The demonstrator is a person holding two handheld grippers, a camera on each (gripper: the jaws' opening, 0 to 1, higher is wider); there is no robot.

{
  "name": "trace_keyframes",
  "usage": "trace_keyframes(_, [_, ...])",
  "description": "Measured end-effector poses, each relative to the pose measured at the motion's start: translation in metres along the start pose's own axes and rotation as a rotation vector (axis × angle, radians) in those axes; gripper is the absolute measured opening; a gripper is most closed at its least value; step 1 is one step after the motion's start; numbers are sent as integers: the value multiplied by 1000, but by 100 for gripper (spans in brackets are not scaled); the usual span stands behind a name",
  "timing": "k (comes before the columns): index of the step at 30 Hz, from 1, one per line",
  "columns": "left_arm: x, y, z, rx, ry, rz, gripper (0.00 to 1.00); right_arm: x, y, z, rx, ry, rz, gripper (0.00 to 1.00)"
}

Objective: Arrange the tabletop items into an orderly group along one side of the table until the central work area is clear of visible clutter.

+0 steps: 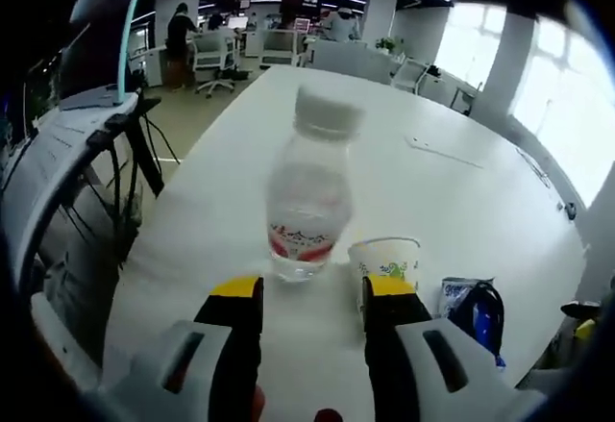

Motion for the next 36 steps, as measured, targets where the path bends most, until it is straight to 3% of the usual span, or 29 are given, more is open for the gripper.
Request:
trace_keyframes(26, [-47, 8, -15, 68, 142, -12, 44, -6, 4, 9, -23, -1, -14, 71])
trace_keyframes(29, [-53, 8, -18, 76, 164, 19, 45, -6, 4, 10, -26, 0, -17, 71])
trace_keyframes(36, [-65, 9, -28, 107, 169, -24, 46, -8, 3, 12, -30, 6, -20, 71])
Point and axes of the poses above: the point that each gripper's makers call its tool centre point, and the gripper's own axes: z roughly backward along the fingers, x roughly to its left, y roughly out of its underside, the point moved 9 cm from there along z, roughly backward along the fingers, and after that the axes turned 7 degrees about -z, right-handed, at the moved point
